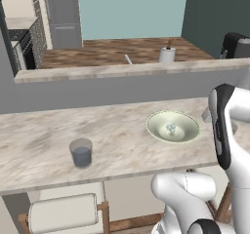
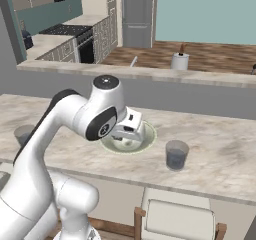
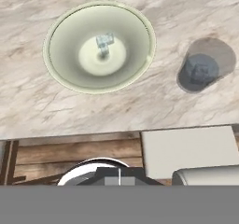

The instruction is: There are four ice cubes in the ice bowl. Place two ice cubes in each glass of water.

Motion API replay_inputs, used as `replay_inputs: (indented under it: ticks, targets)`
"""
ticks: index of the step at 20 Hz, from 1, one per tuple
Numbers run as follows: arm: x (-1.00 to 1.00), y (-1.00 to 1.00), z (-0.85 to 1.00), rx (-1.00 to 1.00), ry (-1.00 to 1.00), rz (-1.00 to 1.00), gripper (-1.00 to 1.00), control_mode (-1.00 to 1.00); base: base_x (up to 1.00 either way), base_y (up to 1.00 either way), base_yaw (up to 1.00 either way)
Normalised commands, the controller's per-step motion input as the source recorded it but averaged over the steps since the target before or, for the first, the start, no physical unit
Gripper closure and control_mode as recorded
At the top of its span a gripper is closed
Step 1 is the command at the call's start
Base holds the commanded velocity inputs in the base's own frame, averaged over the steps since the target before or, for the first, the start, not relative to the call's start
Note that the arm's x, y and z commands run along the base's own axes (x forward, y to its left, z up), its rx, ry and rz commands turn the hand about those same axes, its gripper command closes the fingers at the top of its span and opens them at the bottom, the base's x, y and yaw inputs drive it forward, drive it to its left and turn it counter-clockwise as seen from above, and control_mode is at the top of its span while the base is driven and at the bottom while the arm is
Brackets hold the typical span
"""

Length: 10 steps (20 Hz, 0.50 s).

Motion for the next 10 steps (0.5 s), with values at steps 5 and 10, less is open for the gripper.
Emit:
replay_inputs:
  ticks: [5, 10]
  targets:
    - [0.0, 0.13, -0.01, 0.0, 0.03, 0.12, -1.0, -1.0, 0.0, 0.0, 0.0]
    - [0.0, 0.18, 0.0, 0.0, 0.0, 0.06, -1.0, -1.0, 0.0, 0.0, 0.0]
